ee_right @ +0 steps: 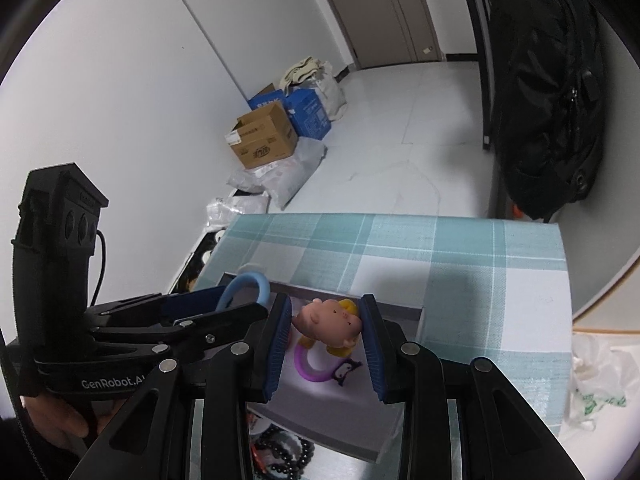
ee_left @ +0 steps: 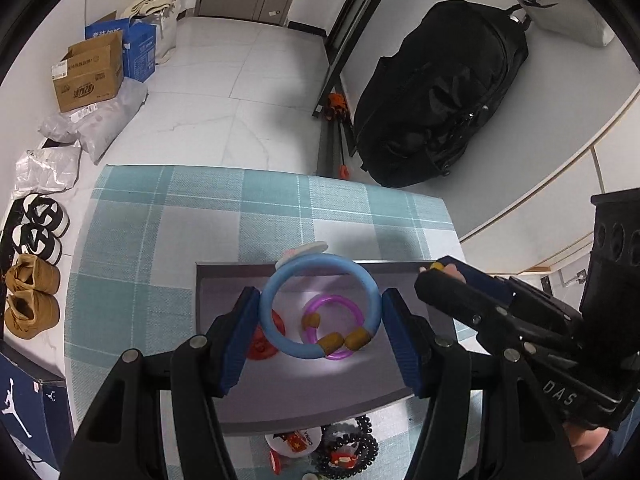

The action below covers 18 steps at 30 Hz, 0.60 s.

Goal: Organize jewelry
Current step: 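Carry the blue ring and pig toy into the silver box and release both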

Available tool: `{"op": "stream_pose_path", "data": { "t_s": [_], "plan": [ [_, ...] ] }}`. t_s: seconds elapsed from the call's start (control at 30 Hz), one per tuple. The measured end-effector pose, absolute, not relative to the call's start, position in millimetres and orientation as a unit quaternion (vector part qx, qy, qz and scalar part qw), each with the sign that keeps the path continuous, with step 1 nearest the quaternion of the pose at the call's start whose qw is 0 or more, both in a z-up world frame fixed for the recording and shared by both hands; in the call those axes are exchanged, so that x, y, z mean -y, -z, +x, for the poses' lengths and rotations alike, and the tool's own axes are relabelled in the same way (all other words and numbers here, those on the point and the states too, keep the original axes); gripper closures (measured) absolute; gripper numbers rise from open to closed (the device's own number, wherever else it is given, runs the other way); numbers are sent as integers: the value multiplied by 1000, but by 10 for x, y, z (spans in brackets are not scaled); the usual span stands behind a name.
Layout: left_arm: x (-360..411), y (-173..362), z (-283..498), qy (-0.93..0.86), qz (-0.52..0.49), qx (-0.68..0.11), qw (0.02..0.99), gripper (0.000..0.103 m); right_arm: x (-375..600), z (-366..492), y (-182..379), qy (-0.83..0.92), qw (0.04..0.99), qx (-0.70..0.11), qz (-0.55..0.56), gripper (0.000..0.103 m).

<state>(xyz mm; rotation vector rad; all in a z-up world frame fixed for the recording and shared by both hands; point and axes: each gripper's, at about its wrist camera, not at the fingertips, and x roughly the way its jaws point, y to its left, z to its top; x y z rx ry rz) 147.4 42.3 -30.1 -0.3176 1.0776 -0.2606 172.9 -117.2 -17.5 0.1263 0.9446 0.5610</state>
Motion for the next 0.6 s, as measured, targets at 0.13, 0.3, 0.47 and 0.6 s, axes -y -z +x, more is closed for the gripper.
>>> {"op": "stream_pose_path", "data": {
  "t_s": [0.13,0.3,0.47,0.6],
  "plan": [
    [-436,352,1488,125,-151,-515,834,46,1195,1744,201,-262,849,-455,60,70],
    [-473,384,1525,132,-174,-513,830,46,1257,1790,231,-258,843,-465,80,69],
    [-582,441,1557,132,-225,-515,817,46,1334,1816,206,-255,841,-465,107,67],
    [-612,457,1555,134,-238,-516,812,43,1389,1794,152,-252,846,-453,121,54]
  ]
}}
